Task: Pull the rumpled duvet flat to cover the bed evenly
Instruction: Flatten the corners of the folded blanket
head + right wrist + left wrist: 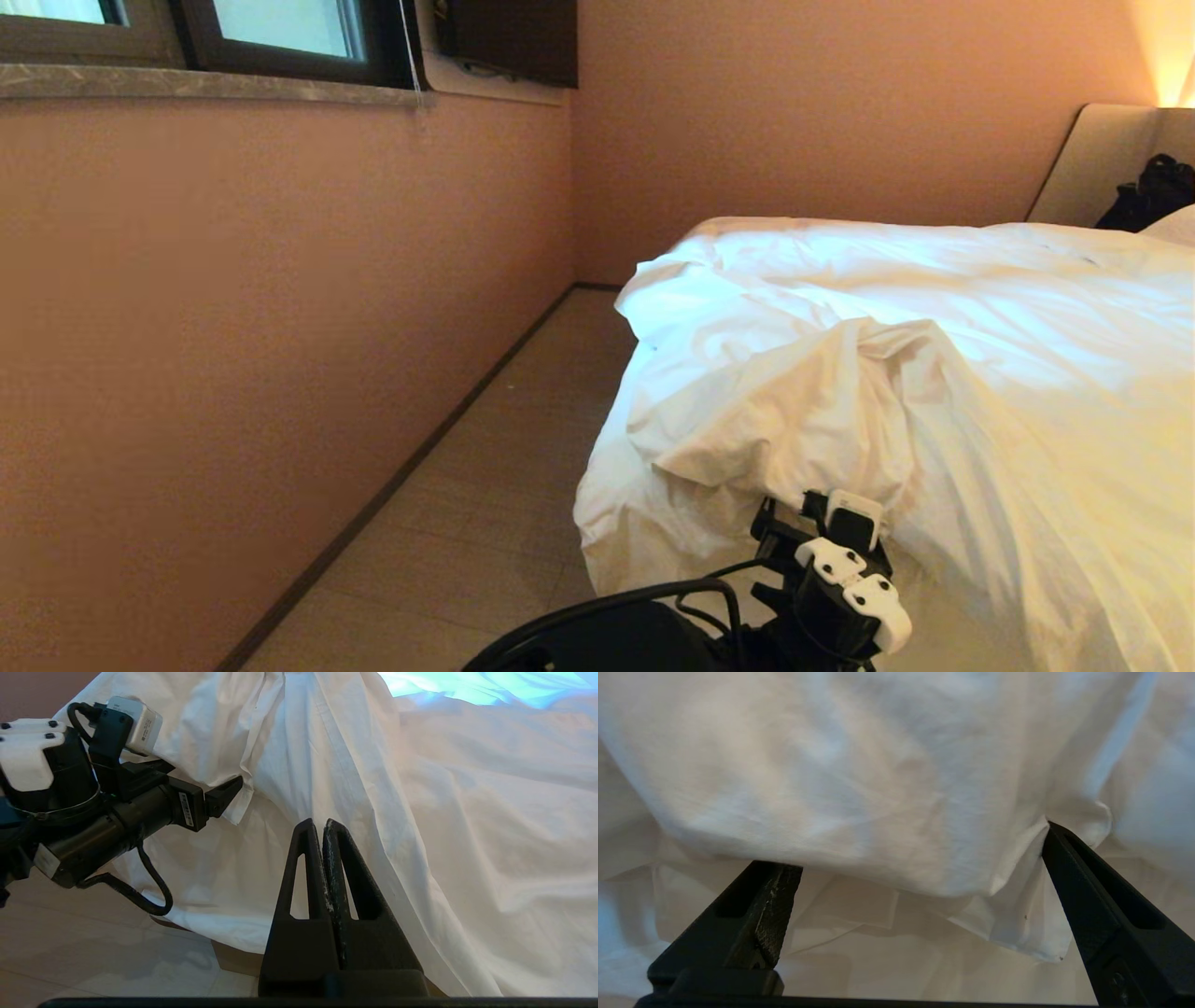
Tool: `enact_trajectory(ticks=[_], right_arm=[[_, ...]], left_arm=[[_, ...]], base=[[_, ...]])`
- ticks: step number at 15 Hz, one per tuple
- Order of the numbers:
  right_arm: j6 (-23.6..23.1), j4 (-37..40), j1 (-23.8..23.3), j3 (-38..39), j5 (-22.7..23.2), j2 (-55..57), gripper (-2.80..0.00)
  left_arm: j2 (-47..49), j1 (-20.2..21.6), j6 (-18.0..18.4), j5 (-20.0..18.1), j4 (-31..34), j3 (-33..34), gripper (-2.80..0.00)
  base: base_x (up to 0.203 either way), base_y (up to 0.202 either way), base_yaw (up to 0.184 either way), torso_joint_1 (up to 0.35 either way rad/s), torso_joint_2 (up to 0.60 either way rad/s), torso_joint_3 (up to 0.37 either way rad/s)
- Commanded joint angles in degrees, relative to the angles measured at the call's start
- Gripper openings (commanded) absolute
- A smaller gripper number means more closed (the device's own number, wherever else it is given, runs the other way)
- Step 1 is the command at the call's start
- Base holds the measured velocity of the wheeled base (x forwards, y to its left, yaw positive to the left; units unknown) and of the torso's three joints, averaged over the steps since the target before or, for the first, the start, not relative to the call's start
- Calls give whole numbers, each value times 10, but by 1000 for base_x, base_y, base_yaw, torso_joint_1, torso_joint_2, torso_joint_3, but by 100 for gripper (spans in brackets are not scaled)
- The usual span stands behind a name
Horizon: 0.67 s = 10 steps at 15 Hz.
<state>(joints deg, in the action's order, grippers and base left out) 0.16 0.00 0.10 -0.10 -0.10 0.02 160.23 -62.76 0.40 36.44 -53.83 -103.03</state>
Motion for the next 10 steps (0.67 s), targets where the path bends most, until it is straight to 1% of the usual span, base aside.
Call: enact_trajectory(ticks=[1, 9, 10], right_arm=[[0, 0, 0, 0, 0, 0, -280], [0, 0, 0, 0, 0, 0, -280], [0, 0, 0, 0, 0, 0, -280]], left_arm=[[2, 3, 0, 2, 0, -2, 0], [3, 9, -1, 1, 3, -9, 0], [5, 9, -1, 2, 3, -9, -280]], base=[[0, 0, 0, 0, 0, 0], [0, 0, 0, 0, 0, 0], [0, 0, 0, 0, 0, 0]])
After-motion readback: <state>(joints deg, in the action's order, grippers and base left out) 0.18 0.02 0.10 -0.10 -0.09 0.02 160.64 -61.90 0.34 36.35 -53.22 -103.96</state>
